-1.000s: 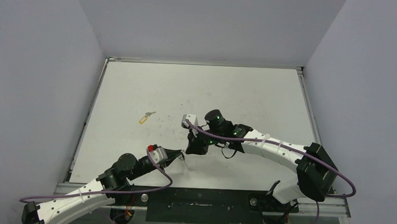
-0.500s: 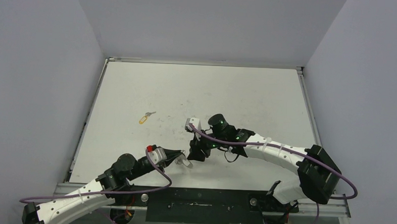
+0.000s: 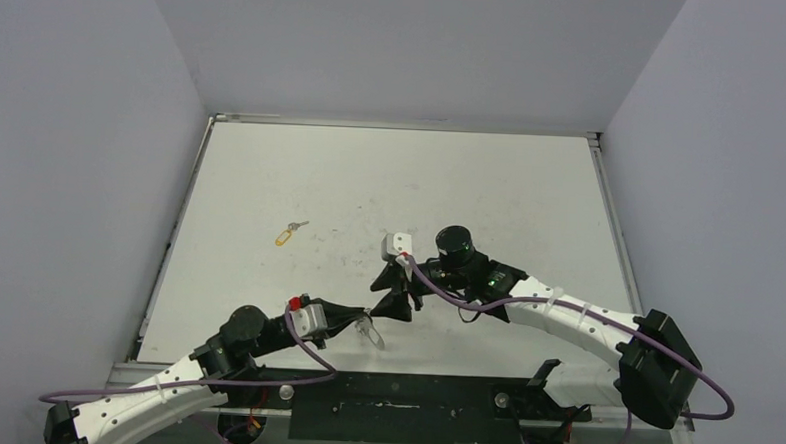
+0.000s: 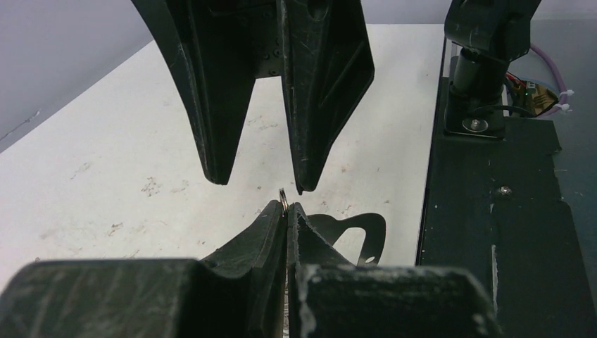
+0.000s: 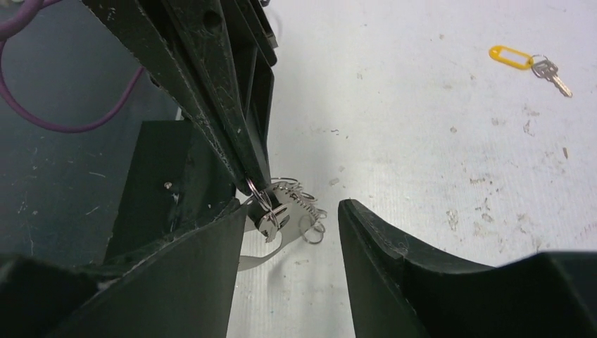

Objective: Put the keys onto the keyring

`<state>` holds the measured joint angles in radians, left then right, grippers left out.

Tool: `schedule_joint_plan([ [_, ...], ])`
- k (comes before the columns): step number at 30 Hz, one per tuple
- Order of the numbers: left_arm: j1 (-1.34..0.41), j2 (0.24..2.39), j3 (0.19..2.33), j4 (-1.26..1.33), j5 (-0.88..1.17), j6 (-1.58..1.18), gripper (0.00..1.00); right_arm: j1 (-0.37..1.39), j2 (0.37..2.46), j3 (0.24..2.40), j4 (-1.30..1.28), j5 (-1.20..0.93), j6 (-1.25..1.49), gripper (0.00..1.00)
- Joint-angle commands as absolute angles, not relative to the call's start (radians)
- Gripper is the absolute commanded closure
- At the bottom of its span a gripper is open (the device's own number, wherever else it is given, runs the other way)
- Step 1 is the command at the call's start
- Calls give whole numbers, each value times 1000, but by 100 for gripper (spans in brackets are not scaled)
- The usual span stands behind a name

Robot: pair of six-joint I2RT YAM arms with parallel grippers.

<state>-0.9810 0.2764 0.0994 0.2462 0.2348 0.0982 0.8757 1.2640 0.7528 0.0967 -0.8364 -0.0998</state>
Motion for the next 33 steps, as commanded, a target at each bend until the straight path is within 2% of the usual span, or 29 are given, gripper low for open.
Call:
schedule_joint_plan([
  [1, -984, 284, 103, 353, 280, 115, 100, 877, 1283, 755, 216, -939, -127, 51],
  [7, -985, 300, 106, 375, 287, 114, 100, 882, 1316, 756, 231, -969, -126, 65],
  [16, -984, 301, 104, 381, 281, 113, 100, 881, 1322, 764, 204, -986, -145, 100],
  [24, -984, 295, 105, 369, 231, 93, 100, 881, 1260, 787, 57, -928, -197, 100],
  [25, -985, 291, 107, 358, 220, 91, 94, 881, 1255, 801, 19, -915, -210, 100],
  [27, -983, 285, 122, 316, 185, 87, 76, 885, 1251, 837, -87, -871, -230, 100],
  [29, -983, 280, 147, 261, 146, 79, 65, 893, 1253, 884, -200, -812, -256, 100],
  [33, -984, 281, 190, 171, 101, 79, 59, 925, 1276, 995, -395, -669, -291, 100],
])
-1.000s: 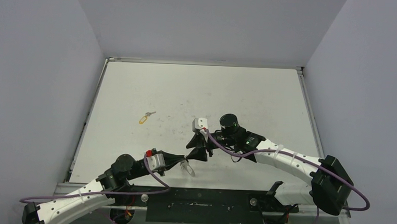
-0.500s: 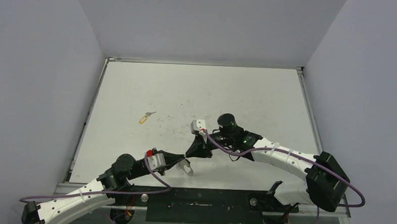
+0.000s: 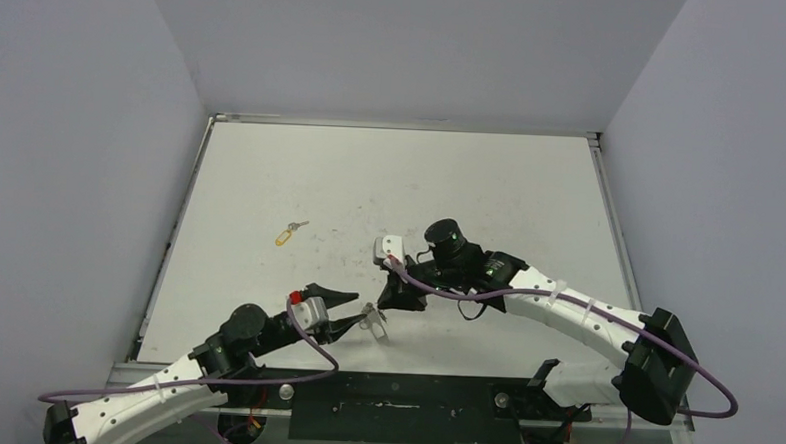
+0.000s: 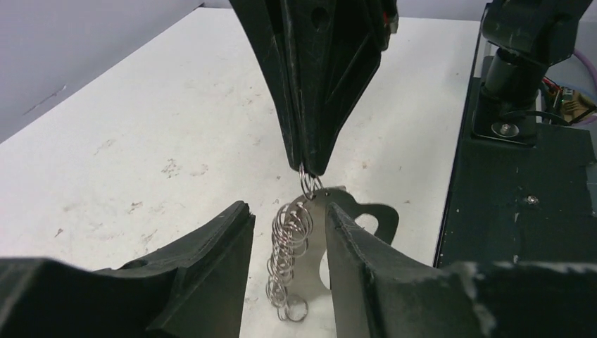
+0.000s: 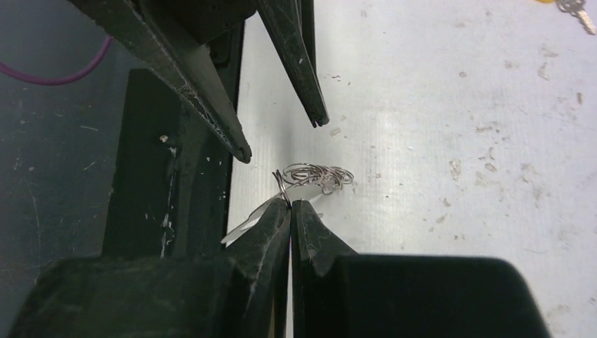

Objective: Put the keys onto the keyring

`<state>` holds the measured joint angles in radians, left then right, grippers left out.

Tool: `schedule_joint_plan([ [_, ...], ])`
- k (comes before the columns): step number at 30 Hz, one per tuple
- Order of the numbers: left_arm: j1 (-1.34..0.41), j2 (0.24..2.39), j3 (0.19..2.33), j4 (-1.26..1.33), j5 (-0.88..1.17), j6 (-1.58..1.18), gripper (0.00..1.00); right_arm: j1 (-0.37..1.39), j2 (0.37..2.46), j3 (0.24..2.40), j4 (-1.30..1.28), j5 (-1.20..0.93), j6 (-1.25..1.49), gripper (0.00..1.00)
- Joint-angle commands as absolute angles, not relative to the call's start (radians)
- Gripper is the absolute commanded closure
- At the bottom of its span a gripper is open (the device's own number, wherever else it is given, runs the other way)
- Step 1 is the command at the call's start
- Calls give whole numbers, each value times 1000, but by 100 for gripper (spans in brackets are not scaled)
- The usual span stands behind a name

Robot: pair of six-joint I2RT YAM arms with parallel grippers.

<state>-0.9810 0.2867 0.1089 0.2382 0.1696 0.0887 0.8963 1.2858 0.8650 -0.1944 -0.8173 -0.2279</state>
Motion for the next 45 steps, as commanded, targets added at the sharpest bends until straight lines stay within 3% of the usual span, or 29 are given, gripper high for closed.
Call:
schedule_joint_plan([
  [1, -983, 285, 200, 144, 97, 79, 59, 932, 1290, 1020, -432, -637, -288, 100],
  [10, -984, 420, 346, -44, 111, 110, 58, 1017, 1402, 1209, -621, -418, -237, 100],
  [16, -985, 514, 369, -17, 136, 117, 58, 1046, 1456, 1276, -664, -375, -210, 100],
  [23, -985, 560, 317, 144, 173, 120, 80, 1063, 1462, 1276, -646, -380, -204, 100],
  [35, -984, 623, 298, 210, 212, 129, 81, 1068, 1460, 1273, -637, -385, -198, 100],
  [40, -983, 640, 293, 222, 225, 139, 100, 1068, 1456, 1271, -635, -390, -198, 100],
  [45, -984, 626, 283, 227, 215, 133, 100, 1065, 1452, 1259, -622, -372, -198, 100],
])
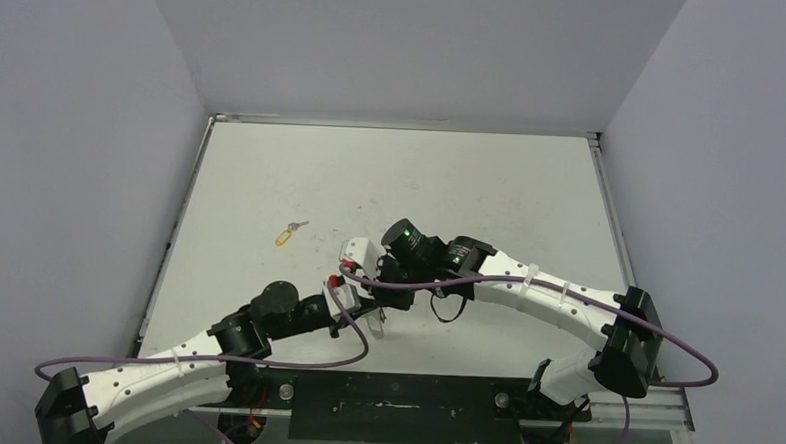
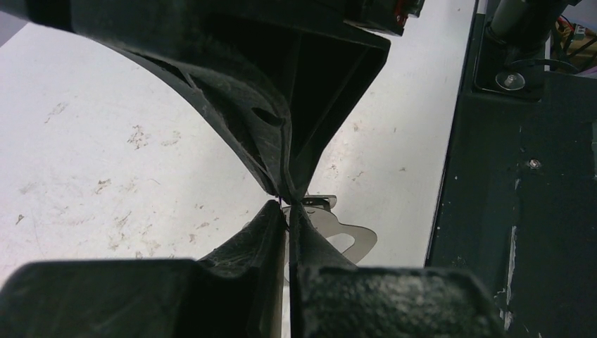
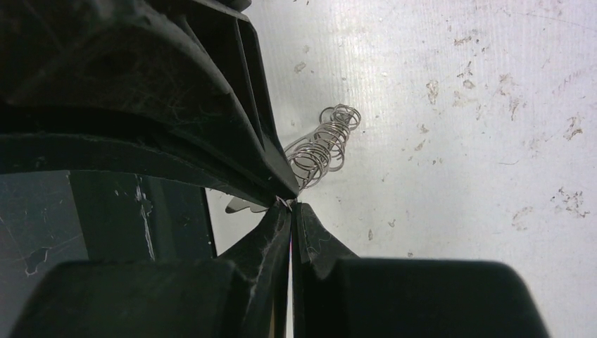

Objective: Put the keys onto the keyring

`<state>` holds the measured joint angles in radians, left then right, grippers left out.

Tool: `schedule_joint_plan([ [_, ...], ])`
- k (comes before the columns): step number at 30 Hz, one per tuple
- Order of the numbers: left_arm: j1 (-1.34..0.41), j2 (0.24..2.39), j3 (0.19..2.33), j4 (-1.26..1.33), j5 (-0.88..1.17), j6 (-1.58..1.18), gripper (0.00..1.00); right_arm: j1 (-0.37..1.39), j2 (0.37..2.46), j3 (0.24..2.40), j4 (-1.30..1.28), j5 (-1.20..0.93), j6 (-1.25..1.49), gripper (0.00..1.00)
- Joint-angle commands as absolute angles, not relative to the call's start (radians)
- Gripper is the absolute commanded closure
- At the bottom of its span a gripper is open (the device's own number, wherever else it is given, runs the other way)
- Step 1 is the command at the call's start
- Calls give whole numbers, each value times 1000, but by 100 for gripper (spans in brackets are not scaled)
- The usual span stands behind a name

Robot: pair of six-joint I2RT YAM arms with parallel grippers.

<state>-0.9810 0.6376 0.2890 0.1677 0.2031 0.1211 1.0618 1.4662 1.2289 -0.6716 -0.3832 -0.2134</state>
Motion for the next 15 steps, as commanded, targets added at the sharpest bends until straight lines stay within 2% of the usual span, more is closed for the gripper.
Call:
schedule_joint_plan([
  [1, -984, 618, 280, 228, 209, 128, 100, 1061, 1447, 1253, -613, -369, -193, 95],
  [5, -984, 562, 249, 255, 191, 103, 100, 1013, 1400, 1191, -528, -430, -172, 69],
  [8, -984, 504, 209, 302, 189, 84, 100, 947, 1334, 1101, -415, -570, -169, 51],
  [11, -984, 436, 167, 357, 212, 77, 100, 897, 1269, 1010, -306, -726, -202, 48],
  [15, -984, 373, 129, 407, 244, 74, 100, 891, 1222, 941, -219, -812, -249, 47],
])
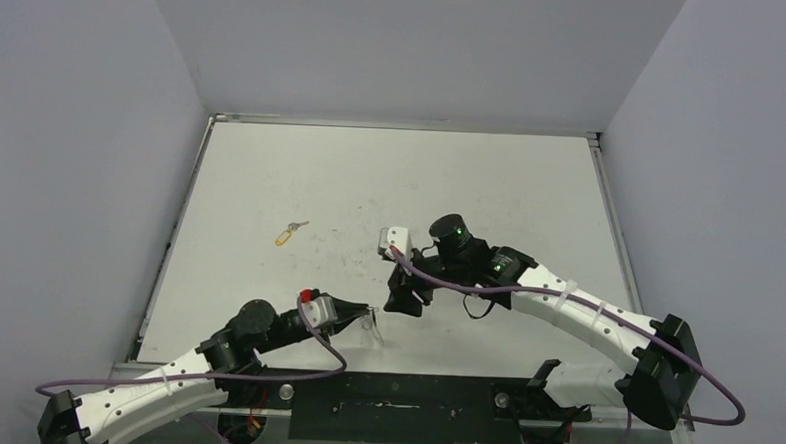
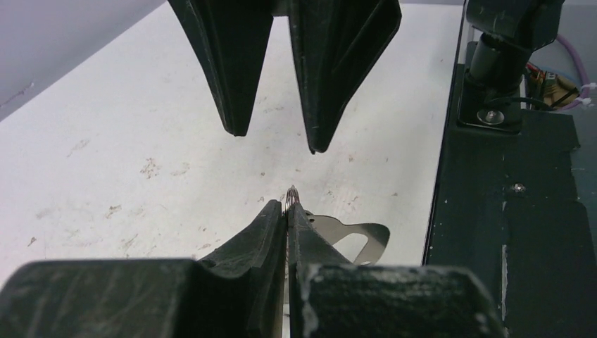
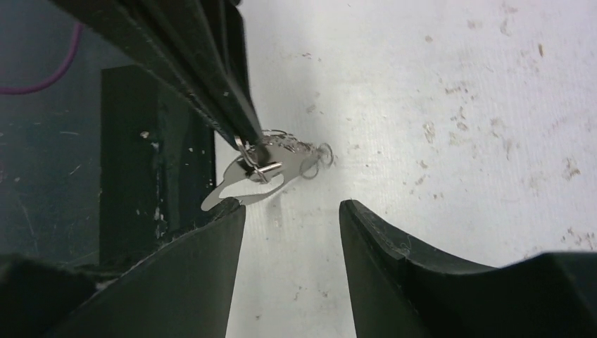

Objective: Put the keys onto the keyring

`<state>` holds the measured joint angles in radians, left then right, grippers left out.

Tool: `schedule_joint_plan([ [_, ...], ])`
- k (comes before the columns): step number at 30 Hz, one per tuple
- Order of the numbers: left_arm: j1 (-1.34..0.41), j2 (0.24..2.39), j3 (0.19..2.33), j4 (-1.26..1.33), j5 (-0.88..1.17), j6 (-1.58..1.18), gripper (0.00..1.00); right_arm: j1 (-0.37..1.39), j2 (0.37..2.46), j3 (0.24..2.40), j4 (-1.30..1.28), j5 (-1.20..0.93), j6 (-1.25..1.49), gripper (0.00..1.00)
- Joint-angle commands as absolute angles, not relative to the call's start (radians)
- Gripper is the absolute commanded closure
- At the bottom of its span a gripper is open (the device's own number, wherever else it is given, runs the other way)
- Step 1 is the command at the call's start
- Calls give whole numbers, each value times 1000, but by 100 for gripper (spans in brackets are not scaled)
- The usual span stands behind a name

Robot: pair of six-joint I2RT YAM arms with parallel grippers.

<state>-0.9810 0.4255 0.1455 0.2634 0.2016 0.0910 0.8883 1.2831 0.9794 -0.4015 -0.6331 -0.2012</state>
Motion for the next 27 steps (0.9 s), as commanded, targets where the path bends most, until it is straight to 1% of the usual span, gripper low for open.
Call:
schedule_joint_plan([
  [1, -982, 361, 124, 413, 249, 74, 100, 891, 1220, 931, -209, -822, -250, 47],
  [5, -982, 336, 120, 421, 260, 75, 100, 891, 1249, 929, -190, -868, -256, 48],
  [8, -983, 337, 122, 422, 261, 74, 100, 894, 1272, 931, -180, -889, -257, 51],
  [11, -983, 344, 122, 429, 262, 72, 100, 895, 1289, 931, -185, -885, -267, 58],
  [15, -982, 354, 120, 440, 261, 73, 100, 894, 1303, 924, -199, -864, -283, 65],
  [17, -983, 357, 122, 445, 260, 75, 100, 894, 1309, 920, -202, -861, -285, 71],
  [20, -983, 360, 121, 447, 260, 74, 100, 894, 1319, 919, -202, -869, -286, 87],
  [22, -982, 359, 120, 448, 259, 75, 100, 895, 1329, 919, -205, -868, -292, 96],
  [24, -982, 359, 120, 452, 258, 73, 100, 894, 1339, 920, -217, -869, -302, 100],
  [27, -982, 359, 118, 460, 256, 71, 100, 894, 1348, 915, -218, -870, -306, 100],
])
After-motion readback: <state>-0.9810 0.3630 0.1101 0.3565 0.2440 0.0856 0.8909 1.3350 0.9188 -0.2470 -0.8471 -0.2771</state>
